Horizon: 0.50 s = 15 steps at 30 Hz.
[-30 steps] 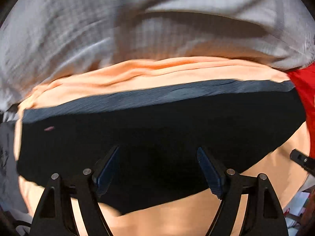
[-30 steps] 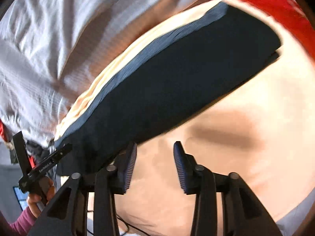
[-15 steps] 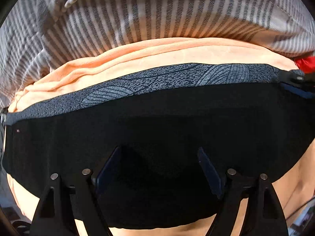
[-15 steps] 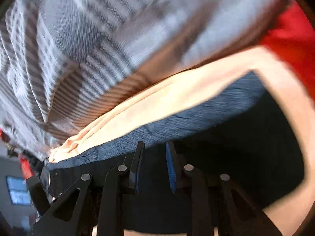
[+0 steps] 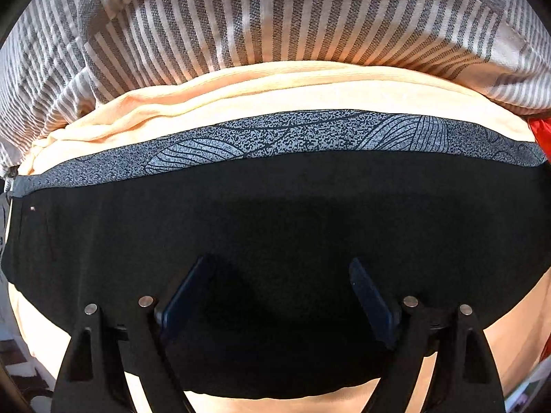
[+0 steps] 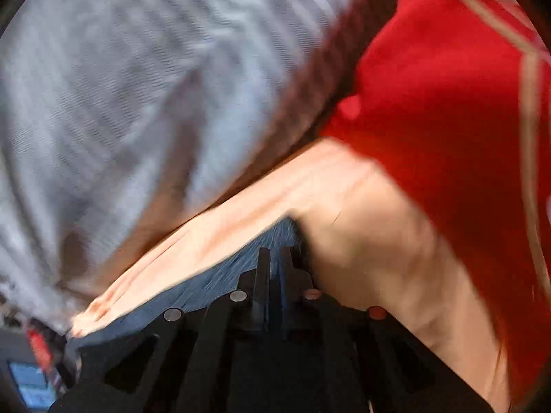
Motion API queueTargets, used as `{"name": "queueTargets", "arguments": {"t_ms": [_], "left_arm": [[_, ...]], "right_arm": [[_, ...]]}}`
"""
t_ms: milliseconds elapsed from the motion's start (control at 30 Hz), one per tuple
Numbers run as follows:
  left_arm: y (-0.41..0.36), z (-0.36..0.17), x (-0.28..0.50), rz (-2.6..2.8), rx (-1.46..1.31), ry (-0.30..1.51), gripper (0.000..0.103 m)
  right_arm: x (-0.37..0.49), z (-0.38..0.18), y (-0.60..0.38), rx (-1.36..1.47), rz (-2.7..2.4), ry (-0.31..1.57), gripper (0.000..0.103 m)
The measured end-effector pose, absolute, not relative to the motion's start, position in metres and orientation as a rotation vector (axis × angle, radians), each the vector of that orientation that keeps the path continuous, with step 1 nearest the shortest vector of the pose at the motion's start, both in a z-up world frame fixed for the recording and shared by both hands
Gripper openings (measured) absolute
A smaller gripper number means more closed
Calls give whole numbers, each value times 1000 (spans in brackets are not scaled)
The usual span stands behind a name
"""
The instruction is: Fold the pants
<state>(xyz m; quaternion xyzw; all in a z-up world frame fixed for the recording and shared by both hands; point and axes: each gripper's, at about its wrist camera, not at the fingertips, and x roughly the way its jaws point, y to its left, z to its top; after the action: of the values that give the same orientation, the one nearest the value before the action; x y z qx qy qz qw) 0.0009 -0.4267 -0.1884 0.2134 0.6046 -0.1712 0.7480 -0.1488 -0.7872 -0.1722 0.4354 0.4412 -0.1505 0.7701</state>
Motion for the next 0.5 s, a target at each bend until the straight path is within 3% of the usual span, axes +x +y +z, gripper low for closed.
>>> {"name": "queueTargets", "arguments": {"t_ms": [100,167,233,333,500], "left_arm": [[-430,-189,-2,-372,490,1315,89],[-434,-189,0,-372,519,1322,91],[-437,-188,4,-374,535,1340,91],[-448,-176,0,-378,590,1337,91],[-488,-147,-17,-457,590,1248,91]], "right_arm": [[-163,-187,-761,884,-324,1056,8],[-200,-200,-777,1045,-419,979,1],[-237,-196,-789,1197,-480,874,3],[-262,-185,-776,1258,-463,808,9],[-292,-216,-769,1480,-405,741,27]]}}
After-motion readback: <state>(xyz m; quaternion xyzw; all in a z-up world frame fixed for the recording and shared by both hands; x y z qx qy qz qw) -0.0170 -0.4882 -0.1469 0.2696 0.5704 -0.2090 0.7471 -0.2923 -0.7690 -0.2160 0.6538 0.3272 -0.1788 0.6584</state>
